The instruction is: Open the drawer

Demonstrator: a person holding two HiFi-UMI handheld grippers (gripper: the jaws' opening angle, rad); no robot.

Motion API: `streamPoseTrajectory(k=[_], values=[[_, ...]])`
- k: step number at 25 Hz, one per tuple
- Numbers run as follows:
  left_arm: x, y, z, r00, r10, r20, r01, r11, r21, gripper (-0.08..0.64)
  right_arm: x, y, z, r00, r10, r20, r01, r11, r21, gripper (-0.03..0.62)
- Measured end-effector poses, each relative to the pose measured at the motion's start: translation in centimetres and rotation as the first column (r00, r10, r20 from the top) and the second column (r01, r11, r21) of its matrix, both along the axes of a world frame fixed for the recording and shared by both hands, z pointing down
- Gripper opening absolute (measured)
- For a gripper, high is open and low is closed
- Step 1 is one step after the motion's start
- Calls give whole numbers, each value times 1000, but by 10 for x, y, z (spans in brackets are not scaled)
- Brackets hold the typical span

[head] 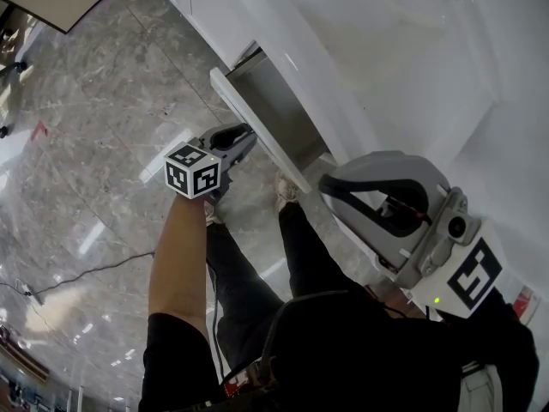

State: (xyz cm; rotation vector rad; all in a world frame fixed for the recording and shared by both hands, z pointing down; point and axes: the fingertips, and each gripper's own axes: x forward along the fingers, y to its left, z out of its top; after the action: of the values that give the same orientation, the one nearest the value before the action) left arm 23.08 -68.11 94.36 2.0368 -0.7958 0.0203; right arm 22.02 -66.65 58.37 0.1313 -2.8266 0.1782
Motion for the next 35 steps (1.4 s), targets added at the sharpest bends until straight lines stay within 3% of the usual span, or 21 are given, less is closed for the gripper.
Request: streamPoseTrajectory(k=[35], values=[[-56,59,3,999,-46,-16,46,999,-14,121,-53,39,-4,998,-60,6,60,998,26,-2]])
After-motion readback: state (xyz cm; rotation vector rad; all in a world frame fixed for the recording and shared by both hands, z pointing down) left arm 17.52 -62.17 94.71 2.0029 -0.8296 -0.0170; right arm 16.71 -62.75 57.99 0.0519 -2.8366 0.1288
